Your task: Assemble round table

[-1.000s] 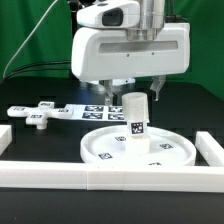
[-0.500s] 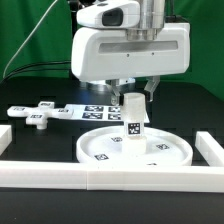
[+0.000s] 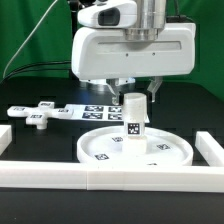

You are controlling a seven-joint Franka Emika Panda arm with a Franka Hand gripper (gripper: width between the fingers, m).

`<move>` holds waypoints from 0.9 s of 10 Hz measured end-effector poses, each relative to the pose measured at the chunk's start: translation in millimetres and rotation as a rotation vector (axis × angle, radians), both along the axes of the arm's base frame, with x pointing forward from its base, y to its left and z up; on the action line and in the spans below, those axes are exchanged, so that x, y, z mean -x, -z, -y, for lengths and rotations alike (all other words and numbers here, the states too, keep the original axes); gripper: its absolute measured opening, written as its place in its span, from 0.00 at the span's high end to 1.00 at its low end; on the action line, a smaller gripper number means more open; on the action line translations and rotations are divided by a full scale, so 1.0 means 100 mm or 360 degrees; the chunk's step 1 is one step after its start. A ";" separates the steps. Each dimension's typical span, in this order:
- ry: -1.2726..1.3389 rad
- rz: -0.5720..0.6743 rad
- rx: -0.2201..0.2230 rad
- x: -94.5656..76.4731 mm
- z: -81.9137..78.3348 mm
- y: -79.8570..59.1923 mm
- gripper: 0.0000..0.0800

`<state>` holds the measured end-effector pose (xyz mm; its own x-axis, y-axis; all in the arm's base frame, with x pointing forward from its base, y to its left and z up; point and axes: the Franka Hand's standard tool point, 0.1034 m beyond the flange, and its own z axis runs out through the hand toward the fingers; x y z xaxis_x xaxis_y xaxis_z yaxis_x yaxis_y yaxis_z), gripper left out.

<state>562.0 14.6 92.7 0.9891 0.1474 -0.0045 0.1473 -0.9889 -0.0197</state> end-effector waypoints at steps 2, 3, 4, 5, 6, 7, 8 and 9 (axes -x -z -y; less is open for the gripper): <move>0.0386 -0.0017 -0.0049 0.01 -0.06 0.00 0.49; 0.0517 -0.0025 -0.0066 0.01 -0.08 0.00 0.49; 0.0548 -0.0026 -0.0070 0.01 -0.09 0.00 0.49; 0.0682 -0.0035 -0.0085 0.01 -0.11 0.00 0.49; 0.0793 -0.0044 -0.0096 0.01 -0.13 0.00 0.49; 0.0889 -0.0051 -0.0104 0.01 -0.14 0.00 0.49; 0.1021 -0.0060 -0.0108 0.01 -0.15 0.00 0.49; 0.1240 -0.0078 -0.0117 0.01 -0.16 0.01 0.49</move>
Offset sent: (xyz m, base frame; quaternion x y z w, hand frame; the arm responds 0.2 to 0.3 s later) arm 0.0000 0.0000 0.0000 0.0000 0.0000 0.1296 0.9916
